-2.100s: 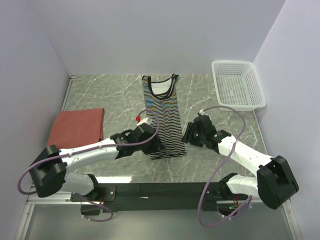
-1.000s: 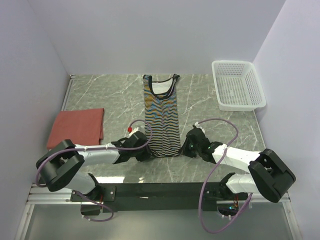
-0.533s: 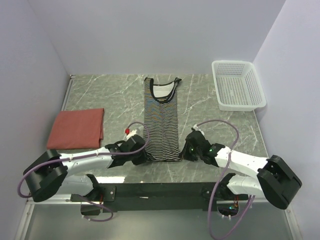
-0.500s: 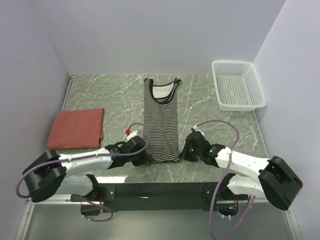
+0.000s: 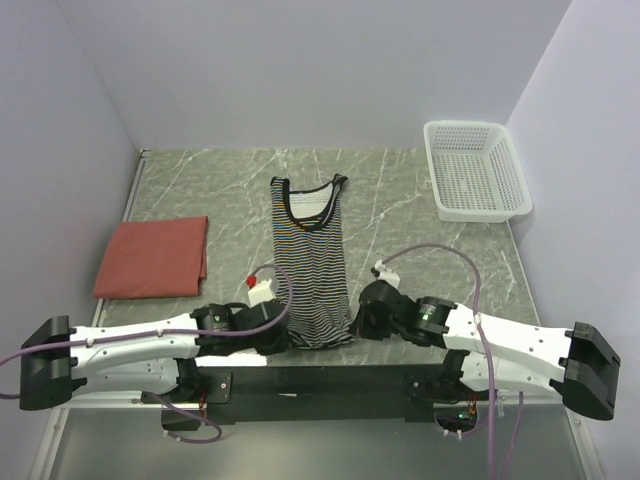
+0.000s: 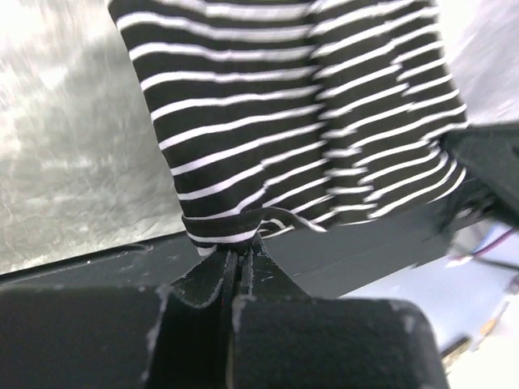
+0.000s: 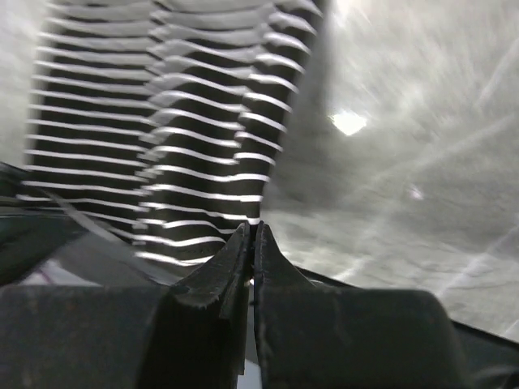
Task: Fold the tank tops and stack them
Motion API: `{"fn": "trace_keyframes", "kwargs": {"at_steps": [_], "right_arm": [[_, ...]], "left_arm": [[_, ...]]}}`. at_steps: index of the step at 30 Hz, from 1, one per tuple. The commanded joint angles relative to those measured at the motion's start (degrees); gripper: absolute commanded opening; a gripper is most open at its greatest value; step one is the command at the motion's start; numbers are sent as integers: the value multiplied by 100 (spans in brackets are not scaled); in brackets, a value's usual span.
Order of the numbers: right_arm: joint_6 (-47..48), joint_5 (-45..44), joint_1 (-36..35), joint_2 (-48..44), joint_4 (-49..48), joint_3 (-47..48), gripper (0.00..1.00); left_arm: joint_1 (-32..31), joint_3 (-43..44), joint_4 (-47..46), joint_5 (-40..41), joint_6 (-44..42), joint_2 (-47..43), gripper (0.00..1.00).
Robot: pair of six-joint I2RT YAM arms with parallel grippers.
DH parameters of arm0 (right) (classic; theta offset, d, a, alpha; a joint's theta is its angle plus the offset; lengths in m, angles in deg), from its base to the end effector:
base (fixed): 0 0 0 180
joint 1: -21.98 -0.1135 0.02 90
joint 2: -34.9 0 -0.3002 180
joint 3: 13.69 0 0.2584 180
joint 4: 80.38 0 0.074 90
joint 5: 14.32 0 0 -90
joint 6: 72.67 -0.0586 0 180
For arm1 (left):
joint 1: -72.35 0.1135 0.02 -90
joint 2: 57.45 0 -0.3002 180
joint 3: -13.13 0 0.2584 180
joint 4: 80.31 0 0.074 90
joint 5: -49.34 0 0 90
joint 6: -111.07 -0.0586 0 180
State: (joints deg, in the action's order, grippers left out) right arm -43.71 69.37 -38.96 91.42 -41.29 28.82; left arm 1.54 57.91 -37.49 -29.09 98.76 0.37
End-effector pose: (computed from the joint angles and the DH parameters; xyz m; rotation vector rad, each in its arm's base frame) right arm 0.0953 0.1582 0.1956 0.0510 2.6492 0.7021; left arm 0.0721 -0.1714 0.2005 -0.2458 2.6894 -0.7235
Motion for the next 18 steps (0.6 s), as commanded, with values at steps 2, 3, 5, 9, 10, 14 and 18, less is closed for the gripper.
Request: {"fn": "trace_keyframes", "kwargs": {"at_steps": [2, 3, 5, 9, 10, 14, 18], "right_arm": [[196, -609, 179, 367, 333, 1081, 0], [284, -600, 345, 491, 255, 1204, 0], [601, -469, 565, 911, 71, 1538, 0], [1180, -56, 1286, 1590, -438, 2030, 0], [1277, -11, 1487, 1922, -510, 2162, 0], [1726, 208, 1997, 2897, -660, 2962, 0], [2068, 533, 2578, 3927, -695, 3805, 0]], "left_arm": [[626, 626, 340, 469, -262, -166, 0], [838, 670, 200, 338, -420, -131, 0], [1469, 784, -2, 153, -877, -26, 1], [2289, 1153, -450, -75, -1554, 447, 1], [2604, 1328, -599, -111, -1781, 597, 1], [3404, 1837, -1118, -454, -2293, 1432, 0], [4030, 2523, -1461, -770, -2557, 2662, 1]]}}
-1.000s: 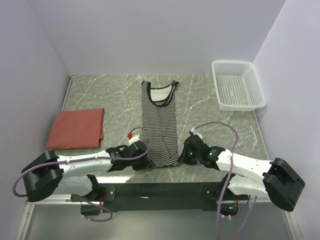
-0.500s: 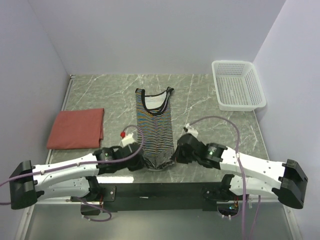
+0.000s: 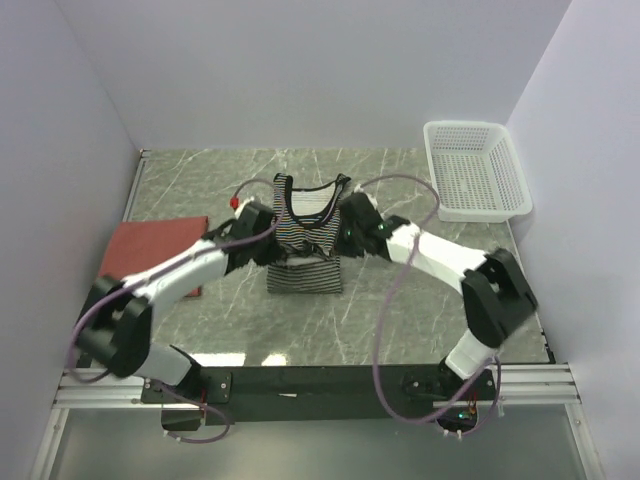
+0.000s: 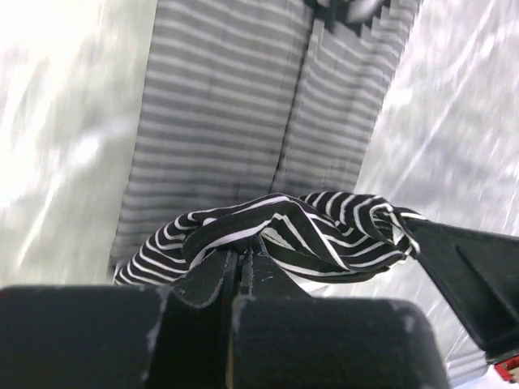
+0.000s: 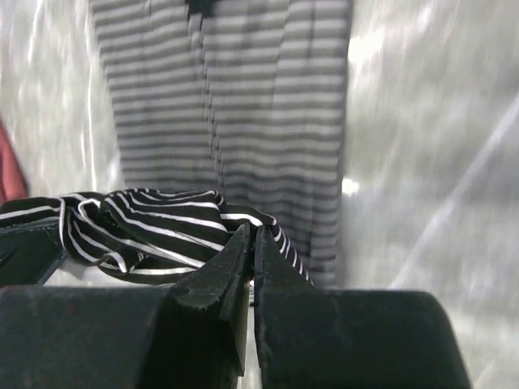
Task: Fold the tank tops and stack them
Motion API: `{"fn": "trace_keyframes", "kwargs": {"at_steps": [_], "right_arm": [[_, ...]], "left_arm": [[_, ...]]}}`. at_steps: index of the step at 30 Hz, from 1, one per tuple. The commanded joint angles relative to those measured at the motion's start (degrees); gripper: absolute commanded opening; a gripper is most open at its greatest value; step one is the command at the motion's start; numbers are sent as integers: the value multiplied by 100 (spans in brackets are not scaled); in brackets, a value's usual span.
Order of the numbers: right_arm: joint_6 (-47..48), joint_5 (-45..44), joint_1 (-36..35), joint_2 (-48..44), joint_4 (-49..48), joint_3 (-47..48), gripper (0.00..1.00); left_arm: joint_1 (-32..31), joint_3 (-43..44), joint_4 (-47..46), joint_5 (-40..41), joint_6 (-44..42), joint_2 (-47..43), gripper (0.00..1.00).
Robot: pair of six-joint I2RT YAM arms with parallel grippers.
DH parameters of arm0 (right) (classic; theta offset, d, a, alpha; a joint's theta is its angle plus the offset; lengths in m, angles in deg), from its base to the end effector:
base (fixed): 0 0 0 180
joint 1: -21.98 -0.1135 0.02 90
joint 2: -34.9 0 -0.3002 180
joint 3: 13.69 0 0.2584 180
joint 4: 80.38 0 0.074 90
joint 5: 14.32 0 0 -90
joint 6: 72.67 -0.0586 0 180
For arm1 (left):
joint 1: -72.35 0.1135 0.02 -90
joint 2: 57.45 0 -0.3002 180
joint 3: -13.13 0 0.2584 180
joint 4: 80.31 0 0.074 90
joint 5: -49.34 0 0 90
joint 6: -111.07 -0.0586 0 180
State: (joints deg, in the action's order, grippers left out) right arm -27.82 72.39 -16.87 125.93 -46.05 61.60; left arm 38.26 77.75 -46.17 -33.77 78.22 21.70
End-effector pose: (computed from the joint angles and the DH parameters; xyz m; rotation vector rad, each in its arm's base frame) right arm 0.2818 0.2227 0.2419 0.1654 2.5244 0.5609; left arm 0.2531 -0.1628 0.2443 -0.5544 2.4342 -0.5677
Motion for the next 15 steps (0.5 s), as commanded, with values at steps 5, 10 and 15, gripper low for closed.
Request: {"fn": "trace_keyframes", "kwargs": {"at_steps": [5, 10, 15], "right_arm": [[682, 627, 958, 1698, -17, 1801, 0], [779, 811, 1379, 2419, 62, 2602, 38], [963, 725, 1556, 2262, -78, 2559, 59]], "left_arm": [[956, 1760, -840, -1012, -810, 2056, 1], [1342, 2726, -1210, -1436, -1065, 3043, 43], [1492, 2563, -1604, -1595, -917, 2888, 76]]}}
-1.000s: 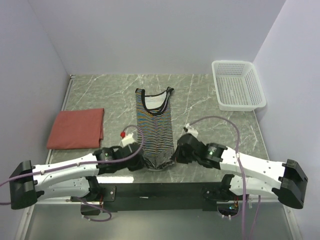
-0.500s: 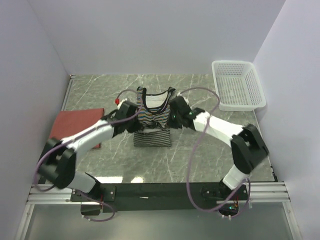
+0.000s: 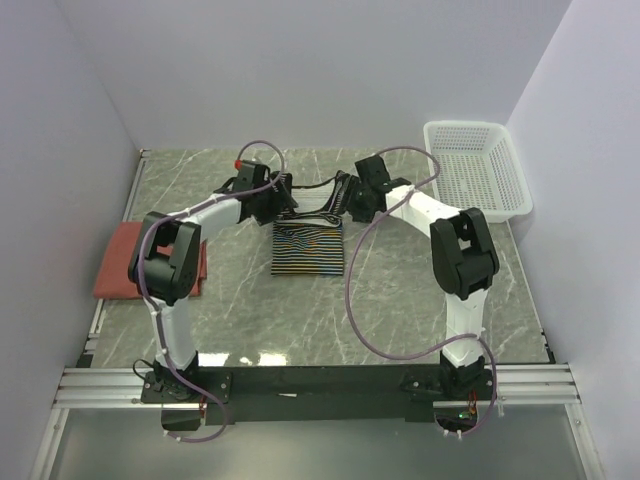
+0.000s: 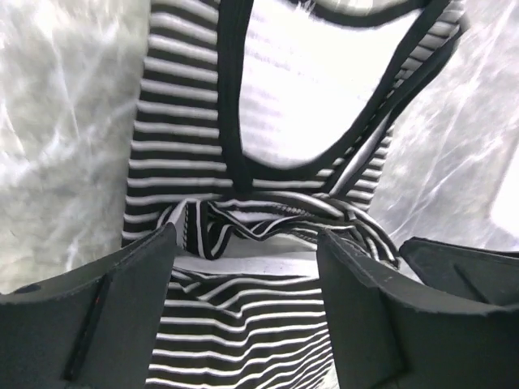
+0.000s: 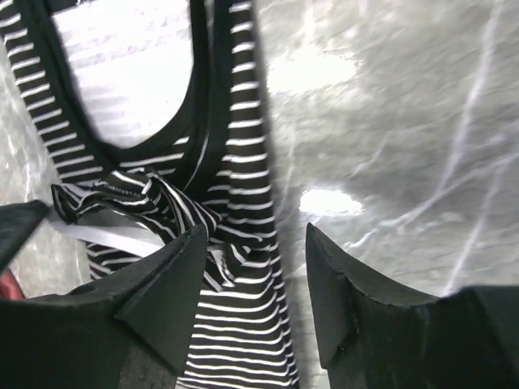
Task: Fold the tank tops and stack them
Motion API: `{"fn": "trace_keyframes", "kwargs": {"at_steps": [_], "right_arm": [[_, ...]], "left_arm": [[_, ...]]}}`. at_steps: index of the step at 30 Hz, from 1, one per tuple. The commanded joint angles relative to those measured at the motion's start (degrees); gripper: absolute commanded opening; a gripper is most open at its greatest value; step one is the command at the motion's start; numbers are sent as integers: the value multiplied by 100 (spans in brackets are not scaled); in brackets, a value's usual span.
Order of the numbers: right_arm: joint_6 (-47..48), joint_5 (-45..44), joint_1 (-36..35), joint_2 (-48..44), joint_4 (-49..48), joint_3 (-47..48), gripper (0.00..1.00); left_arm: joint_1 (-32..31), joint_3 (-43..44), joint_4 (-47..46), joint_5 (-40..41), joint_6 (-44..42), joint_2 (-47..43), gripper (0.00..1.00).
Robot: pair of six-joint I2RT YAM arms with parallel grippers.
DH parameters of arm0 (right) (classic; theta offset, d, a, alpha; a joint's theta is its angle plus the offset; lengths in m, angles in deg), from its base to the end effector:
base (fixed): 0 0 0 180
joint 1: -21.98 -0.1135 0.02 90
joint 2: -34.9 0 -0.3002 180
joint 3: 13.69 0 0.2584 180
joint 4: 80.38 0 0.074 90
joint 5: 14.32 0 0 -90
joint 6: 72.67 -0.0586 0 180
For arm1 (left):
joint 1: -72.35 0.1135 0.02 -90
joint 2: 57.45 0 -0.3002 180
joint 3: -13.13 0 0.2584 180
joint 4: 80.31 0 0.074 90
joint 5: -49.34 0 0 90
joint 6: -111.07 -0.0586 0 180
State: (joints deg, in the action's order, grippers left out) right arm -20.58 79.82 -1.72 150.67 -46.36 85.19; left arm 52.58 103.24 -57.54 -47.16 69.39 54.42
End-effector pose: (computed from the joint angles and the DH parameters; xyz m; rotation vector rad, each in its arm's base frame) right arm 0.4390 0.1973 0.2060 0.2816 2.5228 0.5403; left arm 0.4364 -0.1639 0.2036 -0.5490 2.3946 -0.6917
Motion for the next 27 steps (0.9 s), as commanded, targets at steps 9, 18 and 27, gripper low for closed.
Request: {"fn": "trace_keyframes", "kwargs": {"at_steps": [9, 18, 27], "right_arm": [[346, -607, -494, -1276, -381, -881, 37], [477, -423, -715, 207, -92, 506, 27], [645, -212, -530, 1238, 287, 1633, 26]], "left_arm": [[-325, -1542, -337, 589, 477, -1958, 16], [-941, -2077, -398, 887, 863, -1529, 1], [-1046, -2772, -460, 1160, 1215, -1300, 1]]}}
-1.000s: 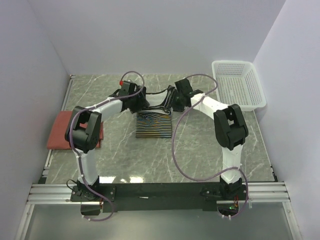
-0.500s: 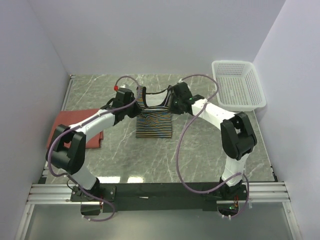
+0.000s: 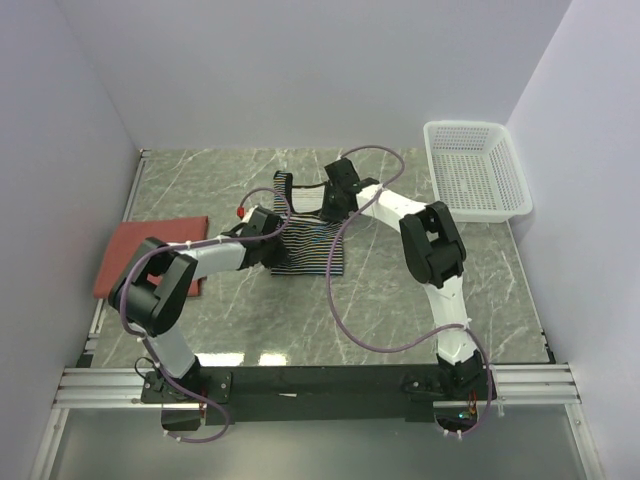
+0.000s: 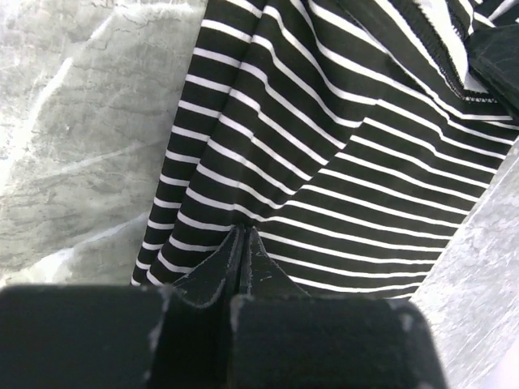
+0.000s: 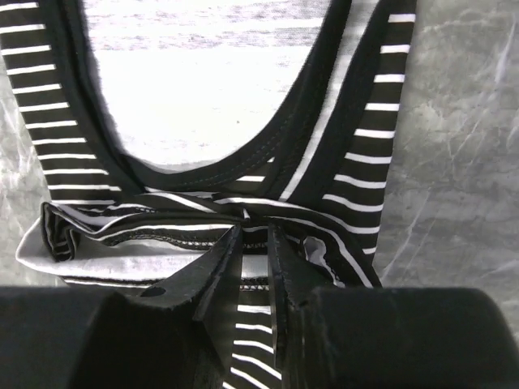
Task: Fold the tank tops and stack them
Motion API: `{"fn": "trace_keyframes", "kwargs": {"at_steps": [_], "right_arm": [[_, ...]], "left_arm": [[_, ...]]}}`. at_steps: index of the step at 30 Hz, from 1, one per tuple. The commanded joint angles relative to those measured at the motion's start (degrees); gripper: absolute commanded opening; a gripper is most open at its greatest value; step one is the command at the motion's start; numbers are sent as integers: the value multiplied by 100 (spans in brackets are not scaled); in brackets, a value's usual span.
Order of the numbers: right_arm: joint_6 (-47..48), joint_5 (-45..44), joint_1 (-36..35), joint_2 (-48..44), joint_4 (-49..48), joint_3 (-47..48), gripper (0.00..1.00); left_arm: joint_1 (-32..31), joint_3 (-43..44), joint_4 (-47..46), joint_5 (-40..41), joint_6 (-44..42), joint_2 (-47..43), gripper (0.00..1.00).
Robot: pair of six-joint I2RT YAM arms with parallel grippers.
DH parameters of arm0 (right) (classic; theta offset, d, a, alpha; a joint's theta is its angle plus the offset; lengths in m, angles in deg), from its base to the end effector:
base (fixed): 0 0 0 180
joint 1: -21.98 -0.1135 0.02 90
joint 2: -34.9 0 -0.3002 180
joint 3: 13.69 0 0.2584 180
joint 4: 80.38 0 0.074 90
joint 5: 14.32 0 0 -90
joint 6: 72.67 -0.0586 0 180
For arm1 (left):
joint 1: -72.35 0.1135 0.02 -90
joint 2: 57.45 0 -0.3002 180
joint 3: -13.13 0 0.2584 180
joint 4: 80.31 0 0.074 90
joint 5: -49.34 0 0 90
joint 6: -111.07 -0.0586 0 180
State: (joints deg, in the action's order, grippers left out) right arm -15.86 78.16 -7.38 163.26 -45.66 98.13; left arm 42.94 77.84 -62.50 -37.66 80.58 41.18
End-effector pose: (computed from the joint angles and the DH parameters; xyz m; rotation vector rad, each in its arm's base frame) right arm 0.4667 0.2655 0.1719 0.0655 2.5374 0.5102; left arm 0.3165 -0.1749 0.1621 -0.6898 2.4756 -0.5765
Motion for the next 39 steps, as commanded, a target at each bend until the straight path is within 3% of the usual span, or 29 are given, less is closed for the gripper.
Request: {"fn": "trace_keyframes", "kwargs": {"at_steps": [1, 9, 17, 23, 27, 35, 39], "right_arm": [[190, -63, 27, -38, 182, 304, 26], [260, -212, -17, -942, -82, -943, 26], [225, -538, -386, -2331, -495, -2568, 30], [111, -766, -517, -3350, -355, -2878, 36], [-29, -1065, -737, -3940, -223, -3237, 36], [-706, -952, -1448, -5117, -626, -4968, 35], [-1040, -758, -1913, -5128, -960, -5584, 35]], "left_arm": [[-109, -259, 28, 209, 88, 16, 0], [-512, -926, -16, 60, 123, -388, 1], [-1163, -1981, -8, -133, 605, -1495, 1], [-1665, -2334, 370, -20, 931, -2426, 1], [-1647, -2001, 704, 349, 791, -2989, 15], [-955, -1183, 381, 210, 255, -2218, 13], [-585, -902, 274, 262, 35, -1463, 9]]}}
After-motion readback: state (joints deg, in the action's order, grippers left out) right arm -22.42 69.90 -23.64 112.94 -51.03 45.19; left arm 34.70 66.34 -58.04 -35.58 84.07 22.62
